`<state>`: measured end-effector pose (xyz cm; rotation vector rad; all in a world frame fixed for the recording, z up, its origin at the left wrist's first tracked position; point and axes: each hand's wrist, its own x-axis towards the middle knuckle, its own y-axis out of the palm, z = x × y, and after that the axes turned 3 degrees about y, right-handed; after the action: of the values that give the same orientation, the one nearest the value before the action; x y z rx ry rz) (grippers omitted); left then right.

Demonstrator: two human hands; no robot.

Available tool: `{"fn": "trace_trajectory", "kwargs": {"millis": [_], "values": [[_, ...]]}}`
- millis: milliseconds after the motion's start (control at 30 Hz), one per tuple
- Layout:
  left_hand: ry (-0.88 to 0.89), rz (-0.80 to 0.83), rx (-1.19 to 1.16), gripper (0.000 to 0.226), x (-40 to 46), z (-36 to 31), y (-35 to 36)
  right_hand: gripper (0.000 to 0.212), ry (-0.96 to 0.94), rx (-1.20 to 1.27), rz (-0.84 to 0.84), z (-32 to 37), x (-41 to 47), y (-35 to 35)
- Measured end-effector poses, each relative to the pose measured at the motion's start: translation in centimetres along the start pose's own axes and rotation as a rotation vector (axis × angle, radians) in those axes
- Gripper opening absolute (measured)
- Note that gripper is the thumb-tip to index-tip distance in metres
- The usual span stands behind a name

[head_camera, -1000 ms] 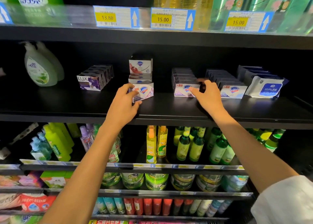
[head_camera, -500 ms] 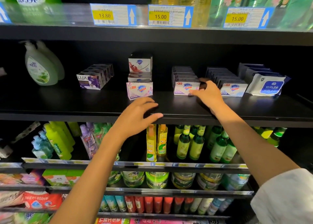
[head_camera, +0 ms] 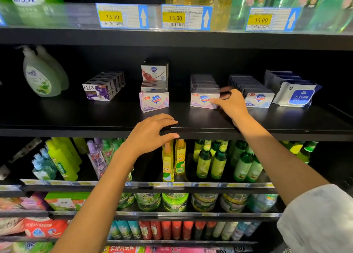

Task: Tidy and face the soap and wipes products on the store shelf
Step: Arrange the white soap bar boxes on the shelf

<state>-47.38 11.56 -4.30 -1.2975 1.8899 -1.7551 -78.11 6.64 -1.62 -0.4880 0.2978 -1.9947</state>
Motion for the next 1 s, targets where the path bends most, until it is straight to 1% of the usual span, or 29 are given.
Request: {"fn": "trace_trajectory", "kwargs": {"millis": [100,167,267,367,433,500,567,667,733,767,833,933,1000], "values": [[-0.004,0.021,-0.015,0.056,0.1,0.1,0.0,0.05,0.01,0.118,0.055,0.3,-0.8,0.0],[-0.021,0.032,-0.071,0.056,0.2,0.2,-0.1,0.047,0.021,0.199,0.063,0.3,-1.2,0.1],[-0.031,-0.015,-0.22,0.055,0.6,0.0,-0.6,0.04,0.049,0.358,0.093,0.7,-2.8,-0.4],[-0.1,-0.097,-0.42,0.054,1.7,-1.1,-1.1,0.042,0.077,0.54,0.185,1.3,-4.4,-1.1],[-0.155,-0.145,-0.568,0.056,3.2,-2.1,-1.2,0.043,0.069,0.597,0.221,1.3,-4.9,-1.3],[-0.232,-0.164,-0.844,0.059,4.9,-3.1,-1.1,0.043,0.07,0.608,0.238,1.1,-5.2,-1.4],[-0.324,-0.147,-1.09,0.058,6.5,-3.9,-0.8,0.041,0.069,0.599,0.238,0.9,-5.4,-1.5],[-0.393,-0.092,-1.332,0.042,8.0,-4.3,0.3,0.038,0.059,0.585,0.22,1.0,-5.6,-1.5],[-0.41,-0.111,-1.466,0.03,8.2,-3.9,0.8,0.036,0.047,0.576,0.22,1.0,-5.6,-1.6],[-0.403,-0.123,-1.508,0.028,8.1,-3.7,0.8,0.036,0.037,0.572,0.225,1.0,-5.6,-1.6],[-0.385,-0.117,-1.558,0.031,7.8,-3.4,0.7,0.033,0.008,0.569,0.251,1.0,-5.9,-1.7],[-0.363,-0.101,-1.54,0.037,7.6,-3.5,0.5,0.032,-0.038,0.566,0.285,1.2,-6.3,-1.8],[-0.356,-0.103,-1.537,0.035,7.6,-3.6,0.5,0.032,-0.053,0.548,0.285,1.3,-6.4,-1.9]]}}
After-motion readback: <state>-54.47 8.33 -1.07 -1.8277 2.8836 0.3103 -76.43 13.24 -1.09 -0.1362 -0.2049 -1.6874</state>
